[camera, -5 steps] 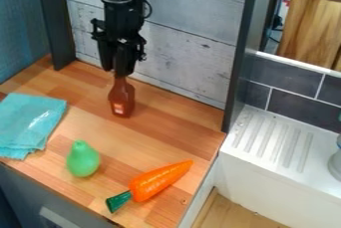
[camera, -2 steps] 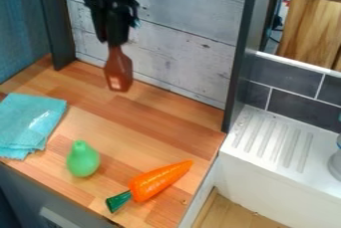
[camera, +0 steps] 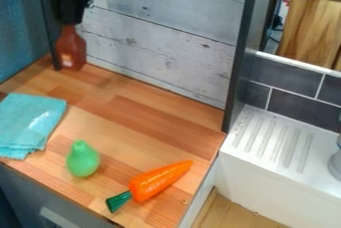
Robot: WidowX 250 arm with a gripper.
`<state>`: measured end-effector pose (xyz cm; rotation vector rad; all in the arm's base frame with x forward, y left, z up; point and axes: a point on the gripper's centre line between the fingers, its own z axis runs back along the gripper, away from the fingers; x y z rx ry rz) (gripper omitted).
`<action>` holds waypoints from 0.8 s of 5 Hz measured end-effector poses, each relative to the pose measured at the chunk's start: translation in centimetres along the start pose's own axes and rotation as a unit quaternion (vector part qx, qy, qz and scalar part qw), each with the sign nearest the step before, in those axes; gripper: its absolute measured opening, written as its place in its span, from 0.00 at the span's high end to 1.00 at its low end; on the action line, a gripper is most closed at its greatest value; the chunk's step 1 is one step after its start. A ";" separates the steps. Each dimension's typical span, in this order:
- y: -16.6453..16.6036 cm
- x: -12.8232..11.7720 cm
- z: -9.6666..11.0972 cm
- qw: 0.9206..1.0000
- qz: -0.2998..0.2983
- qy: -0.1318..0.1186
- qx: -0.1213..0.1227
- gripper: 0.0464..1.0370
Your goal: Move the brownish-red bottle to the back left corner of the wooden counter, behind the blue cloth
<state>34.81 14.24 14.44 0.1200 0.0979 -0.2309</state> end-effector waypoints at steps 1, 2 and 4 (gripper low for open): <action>2.3 0.0 -1.5 0.999 -0.001 0.034 0.004 0.70; 2.7 0.0 -3.6 0.998 -0.013 0.054 -0.009 0.70; 4.7 0.9 -5.0 0.997 -0.070 0.013 0.009 0.70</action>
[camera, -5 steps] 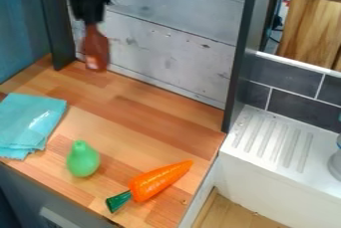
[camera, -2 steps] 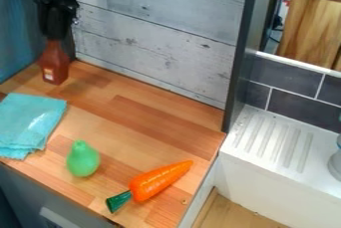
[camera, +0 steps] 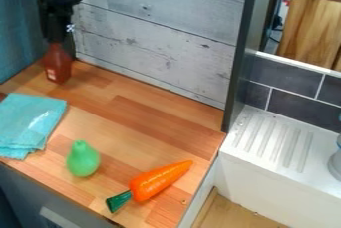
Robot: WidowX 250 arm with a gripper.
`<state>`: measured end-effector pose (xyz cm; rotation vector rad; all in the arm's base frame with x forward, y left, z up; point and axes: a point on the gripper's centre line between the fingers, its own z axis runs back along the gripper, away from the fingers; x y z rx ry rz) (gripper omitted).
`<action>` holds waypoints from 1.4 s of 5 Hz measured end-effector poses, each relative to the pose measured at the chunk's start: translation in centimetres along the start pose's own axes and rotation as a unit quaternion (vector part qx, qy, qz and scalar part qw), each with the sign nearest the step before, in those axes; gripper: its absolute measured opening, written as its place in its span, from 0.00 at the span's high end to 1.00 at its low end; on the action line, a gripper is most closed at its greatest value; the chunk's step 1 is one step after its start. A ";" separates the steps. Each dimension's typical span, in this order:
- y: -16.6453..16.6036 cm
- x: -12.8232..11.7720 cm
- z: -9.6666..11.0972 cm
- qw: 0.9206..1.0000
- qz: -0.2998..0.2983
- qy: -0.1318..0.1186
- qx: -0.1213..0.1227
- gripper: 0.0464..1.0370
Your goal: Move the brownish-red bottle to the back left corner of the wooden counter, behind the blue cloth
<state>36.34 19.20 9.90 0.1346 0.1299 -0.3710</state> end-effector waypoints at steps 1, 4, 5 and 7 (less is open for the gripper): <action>1.5 0.1 -0.4 0.999 -0.003 -0.037 0.016 0.70; 1.5 -0.1 -1.9 0.999 0.009 -0.022 -0.042 0.66; 1.4 -0.5 -1.9 0.998 0.028 -0.002 -0.049 0.52; -0.2 -0.4 1.6 0.999 0.029 -0.042 -0.001 0.03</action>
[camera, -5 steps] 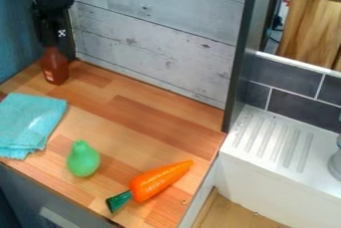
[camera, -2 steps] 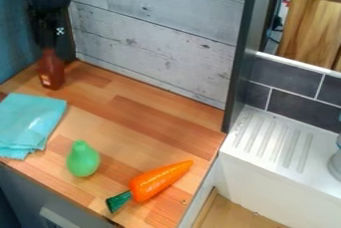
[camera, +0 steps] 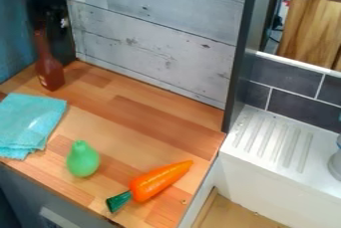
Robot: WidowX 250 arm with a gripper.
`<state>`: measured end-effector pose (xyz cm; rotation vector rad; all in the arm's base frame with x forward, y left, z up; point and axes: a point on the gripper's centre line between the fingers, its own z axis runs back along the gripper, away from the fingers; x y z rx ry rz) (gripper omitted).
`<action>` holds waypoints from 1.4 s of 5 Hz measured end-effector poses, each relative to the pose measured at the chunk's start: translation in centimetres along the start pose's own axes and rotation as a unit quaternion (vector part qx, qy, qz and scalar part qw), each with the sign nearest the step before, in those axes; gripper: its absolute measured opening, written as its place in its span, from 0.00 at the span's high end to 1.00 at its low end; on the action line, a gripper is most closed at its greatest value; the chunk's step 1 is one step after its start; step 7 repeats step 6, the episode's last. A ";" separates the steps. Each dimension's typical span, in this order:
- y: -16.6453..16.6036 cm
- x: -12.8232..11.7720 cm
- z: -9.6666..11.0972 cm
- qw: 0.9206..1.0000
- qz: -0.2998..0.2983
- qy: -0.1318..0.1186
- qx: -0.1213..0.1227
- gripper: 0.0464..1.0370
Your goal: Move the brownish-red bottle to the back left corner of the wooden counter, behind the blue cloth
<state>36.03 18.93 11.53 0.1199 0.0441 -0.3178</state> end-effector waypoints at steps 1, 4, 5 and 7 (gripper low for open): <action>-3.4 -0.4 3.0 0.998 -0.031 -0.043 0.027 0.03; -19.1 -3.9 6.1 0.983 -0.181 0.023 -0.001 0.03; -23.4 -4.6 4.0 0.976 -0.211 0.045 -0.032 0.03; -26.3 -4.8 1.4 0.968 -0.233 0.080 -0.052 0.03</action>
